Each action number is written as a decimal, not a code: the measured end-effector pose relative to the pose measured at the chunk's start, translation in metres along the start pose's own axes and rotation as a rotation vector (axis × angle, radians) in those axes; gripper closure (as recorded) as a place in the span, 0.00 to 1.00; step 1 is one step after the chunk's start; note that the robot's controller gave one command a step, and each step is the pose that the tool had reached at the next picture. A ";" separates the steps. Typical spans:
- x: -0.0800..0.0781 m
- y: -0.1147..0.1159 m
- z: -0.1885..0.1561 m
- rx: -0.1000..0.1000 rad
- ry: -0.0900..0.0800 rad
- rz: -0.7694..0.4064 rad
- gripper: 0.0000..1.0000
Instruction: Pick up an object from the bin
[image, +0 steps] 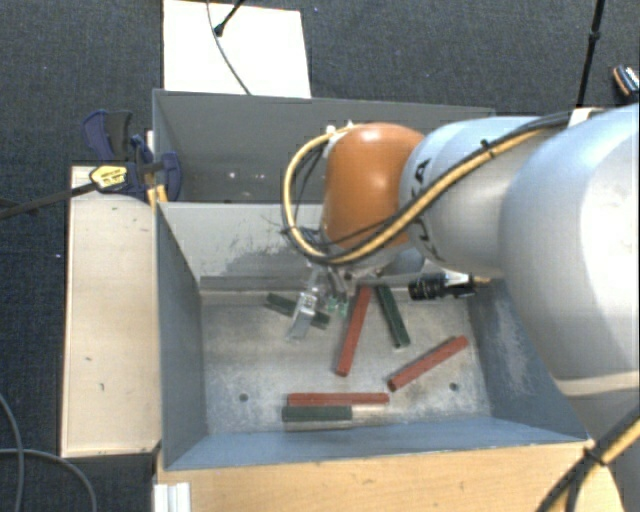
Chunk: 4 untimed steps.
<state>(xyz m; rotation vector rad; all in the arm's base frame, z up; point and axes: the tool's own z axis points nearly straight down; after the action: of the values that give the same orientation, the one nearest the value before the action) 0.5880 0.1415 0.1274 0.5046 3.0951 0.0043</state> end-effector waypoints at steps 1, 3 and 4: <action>-0.002 0.003 0.030 0.000 -0.001 -0.095 0.00; 0.004 0.003 0.056 0.004 0.006 0.161 1.00; 0.006 0.002 0.051 0.007 0.009 0.161 1.00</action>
Offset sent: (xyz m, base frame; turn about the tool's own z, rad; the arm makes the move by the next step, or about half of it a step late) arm -0.0036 0.0040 -0.0574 0.1606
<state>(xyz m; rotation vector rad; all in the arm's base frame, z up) 0.5832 0.1450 0.0765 0.7547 3.0543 -0.0028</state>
